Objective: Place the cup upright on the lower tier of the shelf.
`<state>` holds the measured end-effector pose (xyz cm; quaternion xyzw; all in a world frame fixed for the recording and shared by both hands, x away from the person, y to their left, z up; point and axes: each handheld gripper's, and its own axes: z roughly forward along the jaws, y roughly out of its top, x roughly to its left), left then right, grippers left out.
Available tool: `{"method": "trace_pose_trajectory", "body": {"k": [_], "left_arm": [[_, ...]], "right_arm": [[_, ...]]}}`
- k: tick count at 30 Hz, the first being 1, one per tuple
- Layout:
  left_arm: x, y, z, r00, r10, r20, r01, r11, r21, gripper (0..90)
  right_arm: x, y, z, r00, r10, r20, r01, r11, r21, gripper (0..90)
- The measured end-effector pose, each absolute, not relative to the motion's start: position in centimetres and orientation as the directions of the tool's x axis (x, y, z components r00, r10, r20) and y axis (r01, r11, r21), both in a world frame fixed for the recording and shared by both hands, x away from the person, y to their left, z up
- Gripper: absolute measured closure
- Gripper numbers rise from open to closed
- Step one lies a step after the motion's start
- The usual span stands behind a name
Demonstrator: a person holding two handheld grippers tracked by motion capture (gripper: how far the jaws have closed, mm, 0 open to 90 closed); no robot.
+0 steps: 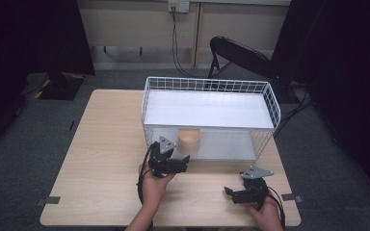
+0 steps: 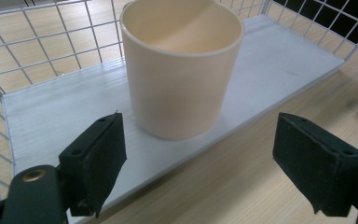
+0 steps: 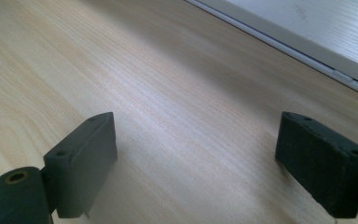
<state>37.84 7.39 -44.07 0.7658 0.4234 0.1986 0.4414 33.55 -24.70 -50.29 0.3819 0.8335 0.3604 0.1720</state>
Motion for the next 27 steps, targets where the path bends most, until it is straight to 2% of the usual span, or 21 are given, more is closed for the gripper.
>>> {"method": "trace_pose_trajectory", "body": {"k": [27], "left_arm": [[36.5,10.5,-44.4,0.632,0.769,-0.102,0.475,-0.28,0.834,16.8]], "right_arm": [[33.5,-24.7,-50.3,-0.649,0.76,-0.011,0.513,0.448,0.732,12.0]]}}
